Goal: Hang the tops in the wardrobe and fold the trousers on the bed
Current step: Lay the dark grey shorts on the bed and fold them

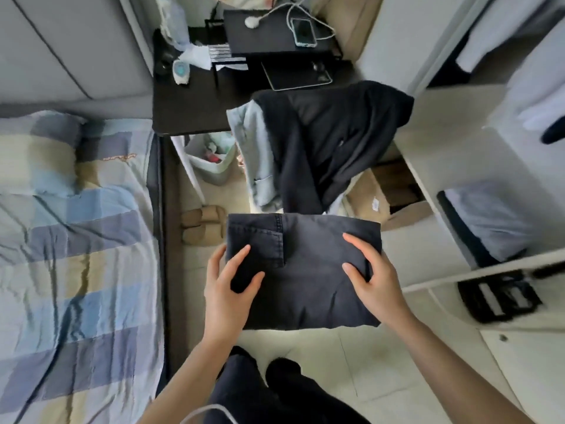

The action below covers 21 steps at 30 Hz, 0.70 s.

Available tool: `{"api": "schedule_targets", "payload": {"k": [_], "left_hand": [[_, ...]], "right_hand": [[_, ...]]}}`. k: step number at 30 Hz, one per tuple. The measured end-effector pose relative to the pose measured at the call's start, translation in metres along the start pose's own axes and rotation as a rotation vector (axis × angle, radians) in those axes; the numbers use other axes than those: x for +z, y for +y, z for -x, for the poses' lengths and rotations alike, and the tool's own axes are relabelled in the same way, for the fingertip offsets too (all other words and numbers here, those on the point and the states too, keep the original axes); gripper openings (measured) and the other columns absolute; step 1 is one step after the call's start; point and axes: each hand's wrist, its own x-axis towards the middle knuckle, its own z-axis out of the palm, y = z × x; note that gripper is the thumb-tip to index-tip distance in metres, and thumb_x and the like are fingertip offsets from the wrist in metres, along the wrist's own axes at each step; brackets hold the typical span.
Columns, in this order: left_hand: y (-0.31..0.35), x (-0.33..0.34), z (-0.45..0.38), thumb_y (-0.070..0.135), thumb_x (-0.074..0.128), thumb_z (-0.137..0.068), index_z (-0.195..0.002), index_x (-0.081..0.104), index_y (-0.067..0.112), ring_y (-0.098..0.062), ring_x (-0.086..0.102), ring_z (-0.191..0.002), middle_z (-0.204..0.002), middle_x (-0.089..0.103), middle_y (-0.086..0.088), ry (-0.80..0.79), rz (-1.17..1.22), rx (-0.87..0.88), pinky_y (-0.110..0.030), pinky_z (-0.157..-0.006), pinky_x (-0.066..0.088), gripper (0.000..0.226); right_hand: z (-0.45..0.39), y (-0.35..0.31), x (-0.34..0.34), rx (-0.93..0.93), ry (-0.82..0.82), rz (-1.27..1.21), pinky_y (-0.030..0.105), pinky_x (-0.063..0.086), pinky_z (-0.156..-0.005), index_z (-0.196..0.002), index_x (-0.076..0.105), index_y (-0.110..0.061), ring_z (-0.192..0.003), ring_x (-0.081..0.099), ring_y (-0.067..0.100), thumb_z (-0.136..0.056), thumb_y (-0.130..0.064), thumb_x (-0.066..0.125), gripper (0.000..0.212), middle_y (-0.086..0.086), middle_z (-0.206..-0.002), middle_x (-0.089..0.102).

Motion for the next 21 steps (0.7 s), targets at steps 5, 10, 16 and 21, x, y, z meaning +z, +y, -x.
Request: {"api": "schedule_targets", "payload": {"k": [5, 10, 16, 21], "left_hand": [[0.042, 0.076, -0.016, 0.022, 0.078, -0.081, -0.124, 0.055, 0.045, 0.005, 0.033, -0.129, -0.141, 0.035, 0.017, -0.170, 0.005, 0.084, 0.003, -0.101, 0.021, 0.054], [0.078, 0.147, -0.051, 0.021, 0.079, -0.081, -0.125, 0.059, 0.040, 0.011, 0.035, -0.129, -0.140, 0.040, 0.015, -0.349, -0.002, 0.203, -0.010, -0.108, 0.026, 0.052], [0.102, 0.224, -0.115, 0.020, 0.080, -0.080, -0.122, 0.063, 0.039, 0.022, 0.032, -0.123, -0.137, 0.040, 0.017, -0.525, -0.023, 0.292, -0.003, -0.104, 0.026, 0.049], [0.132, 0.305, -0.199, 0.022, 0.079, -0.082, -0.126, 0.063, 0.033, 0.021, 0.031, -0.121, -0.141, 0.040, 0.010, -0.708, -0.064, 0.359, 0.004, -0.099, 0.022, 0.048]], "right_hand": [[0.014, 0.050, -0.065, 0.148, 0.144, -0.008, 0.019, 0.040, -0.100, -0.131, 0.052, -0.036, -0.119, 0.050, 0.009, -0.089, -0.020, 0.064, 0.046, -0.003, -0.130, 0.053], [0.014, 0.089, -0.113, 0.299, 0.291, -0.029, 0.012, 0.039, -0.096, -0.131, 0.051, -0.038, -0.119, 0.049, 0.004, -0.089, -0.024, 0.064, 0.046, -0.008, -0.133, 0.052], [-0.017, 0.127, -0.143, 0.462, 0.394, -0.060, 0.033, 0.043, -0.102, -0.131, 0.051, -0.040, -0.122, 0.048, 0.012, -0.089, -0.023, 0.063, 0.047, -0.006, -0.134, 0.051], [-0.081, 0.160, -0.170, 0.602, 0.486, -0.110, 0.028, 0.040, -0.102, -0.128, 0.053, -0.040, -0.118, 0.047, 0.005, -0.089, -0.019, 0.064, 0.045, -0.014, -0.130, 0.053]]}}
